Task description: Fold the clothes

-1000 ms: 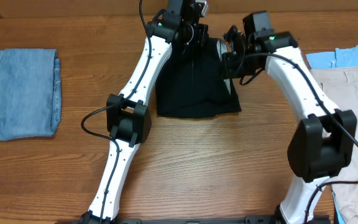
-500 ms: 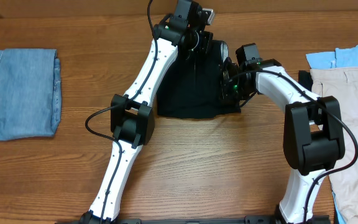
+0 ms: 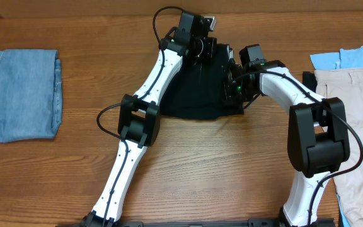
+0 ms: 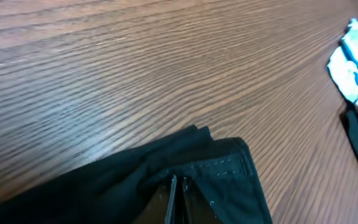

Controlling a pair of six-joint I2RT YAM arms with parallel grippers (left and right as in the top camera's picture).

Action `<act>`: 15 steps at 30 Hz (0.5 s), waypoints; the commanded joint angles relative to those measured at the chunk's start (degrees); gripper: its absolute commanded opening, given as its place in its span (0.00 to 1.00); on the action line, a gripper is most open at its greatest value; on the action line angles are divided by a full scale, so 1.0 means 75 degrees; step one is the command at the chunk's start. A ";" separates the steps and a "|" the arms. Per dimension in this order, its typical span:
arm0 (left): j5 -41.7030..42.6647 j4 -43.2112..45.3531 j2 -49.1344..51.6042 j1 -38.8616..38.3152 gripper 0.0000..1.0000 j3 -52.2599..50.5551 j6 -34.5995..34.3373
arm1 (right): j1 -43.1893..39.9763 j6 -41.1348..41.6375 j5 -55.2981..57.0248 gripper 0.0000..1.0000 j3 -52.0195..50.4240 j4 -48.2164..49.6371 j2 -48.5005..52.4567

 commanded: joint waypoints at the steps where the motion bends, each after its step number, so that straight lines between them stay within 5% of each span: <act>1: 0.0699 -0.0079 0.0373 0.0087 0.06 0.0781 -0.0414 | -0.0006 -0.0061 0.0009 0.04 -0.0146 -0.0061 0.0015; 5: 0.0836 -0.1545 0.0373 0.0568 0.09 0.3290 -0.0720 | -0.0006 -0.0064 0.0012 0.04 -0.0146 -0.0009 0.0015; 10: 0.0501 -0.4284 -0.0417 0.1722 0.04 0.3302 -0.0195 | -0.0006 -0.0064 0.0009 0.05 -0.0125 0.0029 0.0015; 15: -0.1221 -0.6889 -0.1131 0.2821 0.04 0.3302 0.0204 | -0.0006 -0.0055 -0.0073 0.08 0.0396 -0.0108 -0.0207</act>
